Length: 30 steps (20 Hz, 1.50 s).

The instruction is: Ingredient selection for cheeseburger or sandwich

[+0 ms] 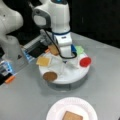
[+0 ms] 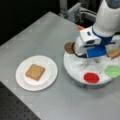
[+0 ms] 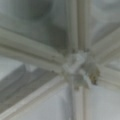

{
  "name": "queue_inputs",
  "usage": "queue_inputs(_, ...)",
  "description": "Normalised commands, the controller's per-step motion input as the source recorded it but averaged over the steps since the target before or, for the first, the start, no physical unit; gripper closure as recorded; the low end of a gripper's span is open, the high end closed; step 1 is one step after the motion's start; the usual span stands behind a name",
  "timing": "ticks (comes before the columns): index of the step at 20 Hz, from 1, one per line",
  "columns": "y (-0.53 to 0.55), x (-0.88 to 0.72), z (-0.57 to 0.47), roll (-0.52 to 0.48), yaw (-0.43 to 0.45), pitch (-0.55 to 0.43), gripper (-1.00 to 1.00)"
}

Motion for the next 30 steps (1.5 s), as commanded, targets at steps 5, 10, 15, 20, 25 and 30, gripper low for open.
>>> queue_inputs(5,0.02,-0.01,0.31,-0.090,-0.319,0.052,-1.00)
queue_inputs(10,0.09,0.12,0.35,0.037,-0.570,0.213,-1.00)
queue_inputs(15,0.13,0.30,0.35,0.240,-0.673,0.195,-1.00)
queue_inputs(20,0.05,0.32,0.20,0.186,-0.508,-0.041,-1.00)
queue_inputs(25,-0.04,0.16,0.15,0.137,-0.310,0.020,-1.00)
queue_inputs(30,-0.19,0.08,0.12,0.133,-0.310,0.059,-1.00)
